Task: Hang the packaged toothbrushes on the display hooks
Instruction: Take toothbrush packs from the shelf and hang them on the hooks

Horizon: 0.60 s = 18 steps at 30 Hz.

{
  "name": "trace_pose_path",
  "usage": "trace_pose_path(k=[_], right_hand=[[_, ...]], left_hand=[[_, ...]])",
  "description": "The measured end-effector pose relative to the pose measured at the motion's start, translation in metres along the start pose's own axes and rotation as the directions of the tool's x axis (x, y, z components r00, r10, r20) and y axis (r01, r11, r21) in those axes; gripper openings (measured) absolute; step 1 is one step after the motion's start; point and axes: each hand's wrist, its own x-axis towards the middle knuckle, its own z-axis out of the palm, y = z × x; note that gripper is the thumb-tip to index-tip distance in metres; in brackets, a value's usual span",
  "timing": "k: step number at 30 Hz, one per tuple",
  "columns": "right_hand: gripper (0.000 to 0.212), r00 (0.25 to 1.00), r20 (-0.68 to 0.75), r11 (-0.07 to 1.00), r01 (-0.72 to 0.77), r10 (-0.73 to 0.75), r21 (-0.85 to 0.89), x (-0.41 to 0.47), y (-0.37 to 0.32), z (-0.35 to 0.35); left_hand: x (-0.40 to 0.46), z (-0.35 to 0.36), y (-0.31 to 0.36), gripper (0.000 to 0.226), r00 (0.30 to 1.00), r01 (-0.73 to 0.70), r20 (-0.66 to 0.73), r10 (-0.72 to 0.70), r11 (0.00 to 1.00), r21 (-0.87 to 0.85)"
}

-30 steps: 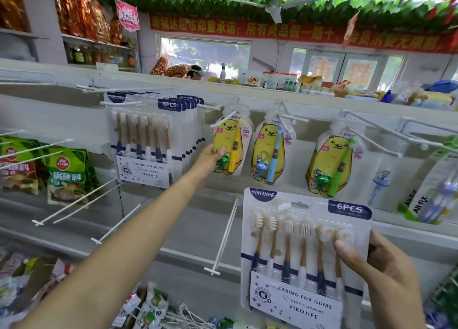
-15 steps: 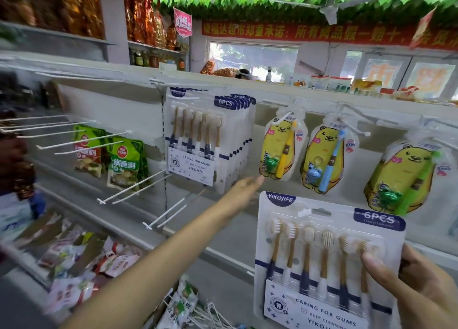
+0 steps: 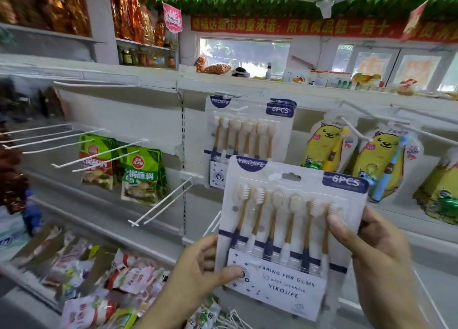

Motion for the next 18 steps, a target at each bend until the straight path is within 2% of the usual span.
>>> trace_pose_path(k=[6,11,18], right_hand=[[0.031,0.993,0.072,0.995,0.093,-0.091,-0.024,0.014,-0.002,0.061],[0.028,0.987,0.072,0.988,0.15,-0.146,-0.043,0.032,-0.007,0.095],[0.026,0.98,0.076,0.98,0.189,-0.184,-0.057,0.045,-0.01,0.119]], left_hand=[[0.011,-0.053,0.017,0.046,0.985,-0.117,-0.12,0.124,0.991,0.06],[0.025,-0.082,0.035,0.045,0.972,-0.209,-0.093,0.216,0.975,0.08],[0.042,-0.102,0.04,0.047,0.961,-0.268,-0.056,0.269,0.963,0.034]])
